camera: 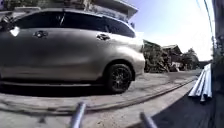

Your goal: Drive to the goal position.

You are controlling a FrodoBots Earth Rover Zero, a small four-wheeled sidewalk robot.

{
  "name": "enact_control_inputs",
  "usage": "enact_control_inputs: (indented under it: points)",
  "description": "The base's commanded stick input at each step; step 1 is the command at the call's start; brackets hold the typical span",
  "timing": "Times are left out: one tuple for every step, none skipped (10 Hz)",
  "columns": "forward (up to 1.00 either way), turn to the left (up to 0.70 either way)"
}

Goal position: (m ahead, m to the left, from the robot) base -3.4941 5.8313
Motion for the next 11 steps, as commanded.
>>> enact_control_inputs:
  points:
    - [0.00, 0.70]
    - [0.00, 0.70]
    - [0.00, 0.70]
    - [0.00, 0.70]
    - [0.00, 0.70]
    - [0.00, 0.70]
    - [0.00, 0.70]
    - [0.00, 0.70]
    - [0.00, 0.70]
    - [0.00, 0.70]
    - [0.00, 0.70]
